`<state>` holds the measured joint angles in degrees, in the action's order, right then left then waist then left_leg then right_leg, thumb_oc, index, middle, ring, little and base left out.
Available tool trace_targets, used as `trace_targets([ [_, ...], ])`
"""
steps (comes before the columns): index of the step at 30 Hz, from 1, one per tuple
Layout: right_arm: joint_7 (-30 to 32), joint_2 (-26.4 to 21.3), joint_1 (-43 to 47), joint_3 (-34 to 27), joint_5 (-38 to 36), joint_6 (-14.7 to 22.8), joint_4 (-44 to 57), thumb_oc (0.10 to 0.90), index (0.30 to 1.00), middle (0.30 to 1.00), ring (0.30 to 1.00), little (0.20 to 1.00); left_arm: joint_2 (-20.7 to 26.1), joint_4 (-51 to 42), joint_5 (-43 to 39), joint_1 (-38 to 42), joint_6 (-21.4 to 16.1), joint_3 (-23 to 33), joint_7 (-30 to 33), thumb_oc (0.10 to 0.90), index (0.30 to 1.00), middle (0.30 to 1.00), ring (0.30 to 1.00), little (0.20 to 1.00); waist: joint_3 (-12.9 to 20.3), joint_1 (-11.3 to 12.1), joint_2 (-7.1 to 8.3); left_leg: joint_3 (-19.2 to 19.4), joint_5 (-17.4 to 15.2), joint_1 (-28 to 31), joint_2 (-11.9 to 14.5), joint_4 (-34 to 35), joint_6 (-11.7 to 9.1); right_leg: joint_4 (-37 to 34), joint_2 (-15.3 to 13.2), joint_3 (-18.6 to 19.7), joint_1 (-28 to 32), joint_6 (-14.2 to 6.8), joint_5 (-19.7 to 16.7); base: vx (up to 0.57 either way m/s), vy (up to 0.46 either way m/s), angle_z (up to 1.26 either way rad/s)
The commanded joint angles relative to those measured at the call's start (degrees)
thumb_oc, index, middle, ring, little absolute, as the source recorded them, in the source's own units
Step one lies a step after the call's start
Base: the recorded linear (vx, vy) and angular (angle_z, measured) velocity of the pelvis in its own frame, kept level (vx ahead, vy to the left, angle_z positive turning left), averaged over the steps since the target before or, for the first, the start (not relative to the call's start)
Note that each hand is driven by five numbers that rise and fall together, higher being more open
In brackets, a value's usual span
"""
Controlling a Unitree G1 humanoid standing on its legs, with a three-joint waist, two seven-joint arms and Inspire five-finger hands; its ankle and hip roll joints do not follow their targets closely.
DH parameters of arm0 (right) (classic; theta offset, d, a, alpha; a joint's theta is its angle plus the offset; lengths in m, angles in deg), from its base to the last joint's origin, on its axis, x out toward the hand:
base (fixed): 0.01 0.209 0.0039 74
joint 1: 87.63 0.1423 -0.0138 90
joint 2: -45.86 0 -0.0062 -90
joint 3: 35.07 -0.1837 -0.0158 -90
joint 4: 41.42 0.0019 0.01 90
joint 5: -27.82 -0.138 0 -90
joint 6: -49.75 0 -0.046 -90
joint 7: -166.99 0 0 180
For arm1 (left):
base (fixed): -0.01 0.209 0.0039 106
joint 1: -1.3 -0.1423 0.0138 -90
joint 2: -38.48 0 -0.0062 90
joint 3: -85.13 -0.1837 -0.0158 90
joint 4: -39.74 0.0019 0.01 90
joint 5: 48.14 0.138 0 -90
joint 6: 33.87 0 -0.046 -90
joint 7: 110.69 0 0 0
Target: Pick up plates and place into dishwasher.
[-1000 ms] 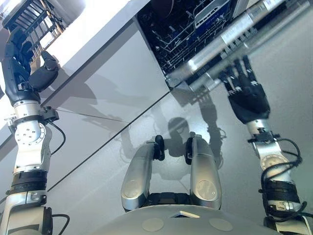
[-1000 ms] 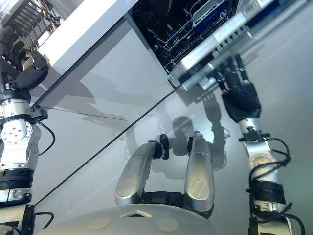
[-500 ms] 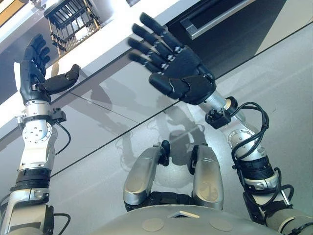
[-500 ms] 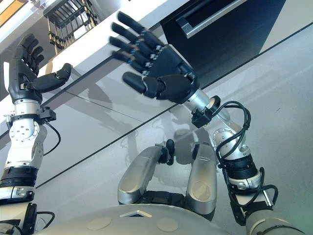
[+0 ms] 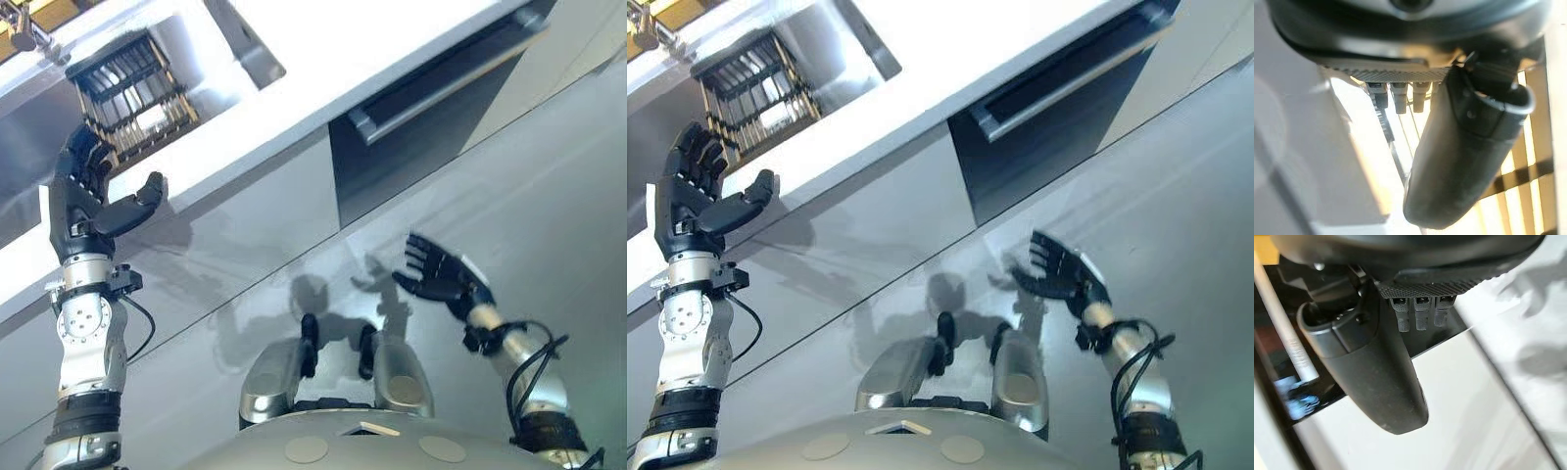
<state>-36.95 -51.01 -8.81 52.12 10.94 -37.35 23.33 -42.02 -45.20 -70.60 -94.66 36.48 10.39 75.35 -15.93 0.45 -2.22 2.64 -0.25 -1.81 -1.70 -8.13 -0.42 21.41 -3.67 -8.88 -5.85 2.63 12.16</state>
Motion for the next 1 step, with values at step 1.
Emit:
trace_targets([
  [1, -0.2, 1.1, 3.8, 3.3, 3.2, 6.6, -5.5, 0.800, 0.900, 0.900, 0.900, 0.900, 2.2, -3.7, -1.2, 4.6, -2.2, 0.6, -0.7, 0.800, 0.900, 0.900, 0.900, 0.900, 3.8, -2.0, 0.71, 0.3, -2.3, 2.6, -2.7, 2.7, 1.0, -14.7, 0.4, 1.8, 5.6, -4.7, -8.7, 0.00, 0.000, 0.00],
])
